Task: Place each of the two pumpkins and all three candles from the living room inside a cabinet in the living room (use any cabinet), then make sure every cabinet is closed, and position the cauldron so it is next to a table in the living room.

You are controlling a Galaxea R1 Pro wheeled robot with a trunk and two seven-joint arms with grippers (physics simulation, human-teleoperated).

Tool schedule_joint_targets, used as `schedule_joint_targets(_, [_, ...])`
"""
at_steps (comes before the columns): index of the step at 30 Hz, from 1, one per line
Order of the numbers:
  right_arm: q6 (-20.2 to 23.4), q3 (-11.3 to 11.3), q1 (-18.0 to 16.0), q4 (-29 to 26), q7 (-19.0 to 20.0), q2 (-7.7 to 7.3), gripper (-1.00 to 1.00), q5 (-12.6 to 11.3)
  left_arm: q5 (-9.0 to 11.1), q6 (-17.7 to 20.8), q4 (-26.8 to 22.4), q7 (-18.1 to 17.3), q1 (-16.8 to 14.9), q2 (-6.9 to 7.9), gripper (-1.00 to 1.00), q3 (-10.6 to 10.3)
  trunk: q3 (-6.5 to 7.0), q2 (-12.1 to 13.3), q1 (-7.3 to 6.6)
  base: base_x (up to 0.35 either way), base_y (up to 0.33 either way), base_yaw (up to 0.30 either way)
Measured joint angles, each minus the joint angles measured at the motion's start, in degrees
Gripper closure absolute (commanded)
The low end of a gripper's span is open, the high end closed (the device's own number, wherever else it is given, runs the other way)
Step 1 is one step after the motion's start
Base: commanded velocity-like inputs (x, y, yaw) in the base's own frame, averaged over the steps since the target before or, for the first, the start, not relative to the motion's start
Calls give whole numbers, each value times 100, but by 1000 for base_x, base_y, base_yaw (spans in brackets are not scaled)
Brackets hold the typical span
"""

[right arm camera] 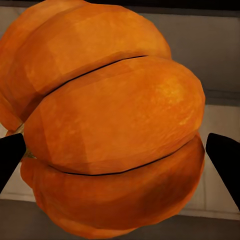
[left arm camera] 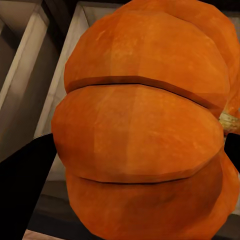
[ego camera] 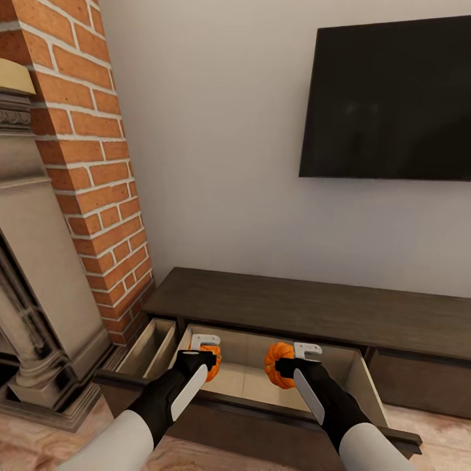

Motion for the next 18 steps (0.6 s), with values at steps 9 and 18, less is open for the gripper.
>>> schedule_joint_targets(9, [-10,0,-1,-3,0,0,100,11,-8,-11,-22,1,0,0,100,13,0,-2,0,0,0,0])
schedule_joint_targets(18, [-12,1,-1,-8,2,0,100,9,-14,-9,-40,1,2,1,100,15,0,-2,-1,58,22,0])
